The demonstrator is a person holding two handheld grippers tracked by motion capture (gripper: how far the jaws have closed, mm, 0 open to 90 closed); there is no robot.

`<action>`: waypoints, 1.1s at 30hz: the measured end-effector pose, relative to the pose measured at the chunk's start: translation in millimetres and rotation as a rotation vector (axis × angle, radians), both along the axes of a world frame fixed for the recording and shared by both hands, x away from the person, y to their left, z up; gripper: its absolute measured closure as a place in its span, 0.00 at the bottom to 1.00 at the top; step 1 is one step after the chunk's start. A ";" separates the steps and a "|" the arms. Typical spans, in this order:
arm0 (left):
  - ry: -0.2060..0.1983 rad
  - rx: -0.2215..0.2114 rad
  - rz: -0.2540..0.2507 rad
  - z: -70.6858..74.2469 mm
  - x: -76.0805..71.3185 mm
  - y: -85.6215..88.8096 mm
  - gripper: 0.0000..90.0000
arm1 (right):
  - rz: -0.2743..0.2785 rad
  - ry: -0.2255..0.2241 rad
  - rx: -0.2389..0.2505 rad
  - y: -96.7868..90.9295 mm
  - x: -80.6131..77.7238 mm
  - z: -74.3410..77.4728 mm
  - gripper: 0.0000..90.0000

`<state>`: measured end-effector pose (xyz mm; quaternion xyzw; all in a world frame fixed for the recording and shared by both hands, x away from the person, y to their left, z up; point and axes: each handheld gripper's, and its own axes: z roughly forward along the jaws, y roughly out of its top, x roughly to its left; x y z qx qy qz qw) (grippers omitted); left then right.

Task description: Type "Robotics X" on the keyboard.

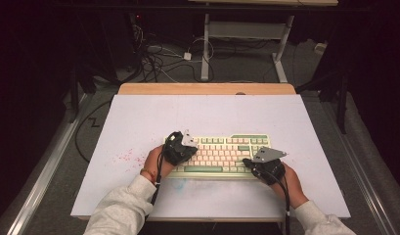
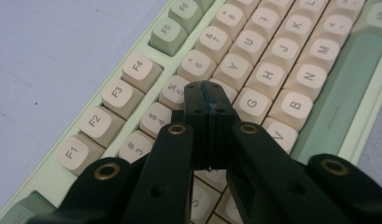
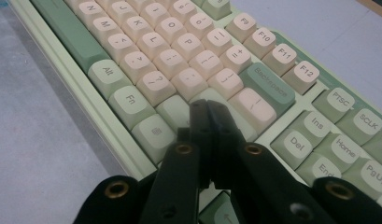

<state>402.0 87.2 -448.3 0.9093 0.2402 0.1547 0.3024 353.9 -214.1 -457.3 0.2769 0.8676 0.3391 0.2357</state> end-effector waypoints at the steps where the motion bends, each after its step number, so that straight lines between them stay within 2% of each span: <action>1: -0.005 -0.015 -0.002 1.1 -0.9 0.6 0.97 | 0.000 0.000 0.000 0.0 0.0 0.0 1.00; 3: -0.025 -0.025 -0.004 4.5 -3.1 2.2 0.97 | 0.001 -0.007 -0.008 -0.4 -0.3 2.6 1.00; 10: -0.096 -0.089 0.005 17.9 -10.4 12.9 0.97 | -0.006 -0.034 0.039 -5.6 -4.1 12.2 1.00; 15: -0.133 -0.111 0.005 23.0 -16.3 17.5 0.97 | -0.001 -0.054 0.055 -6.8 -8.9 18.2 1.00; 21: -0.188 -0.137 0.000 29.4 -24.3 24.0 0.91 | 0.005 -0.071 0.072 -8.6 -13.4 23.4 1.00; 23: -0.198 -0.145 -0.013 30.5 -26.8 25.9 0.87 | 0.007 -0.075 0.074 -8.9 -13.9 24.3 1.00; 26: -0.224 -0.135 -0.025 31.4 -30.8 28.9 0.82 | 0.005 -0.080 0.082 -10.3 -14.4 25.4 1.00; 29: -0.247 -0.129 -0.014 31.1 -33.5 32.3 0.68 | 0.006 -0.082 0.091 -12.0 -14.7 26.9 1.00; 30: -0.245 -0.134 -0.017 30.7 -33.9 33.8 0.57 | 0.006 -0.085 0.097 -12.8 -15.4 27.9 0.98; 33: -0.252 -0.130 -0.014 29.0 -35.3 38.7 0.44 | 0.007 -0.085 0.100 -13.5 -15.9 28.7 0.98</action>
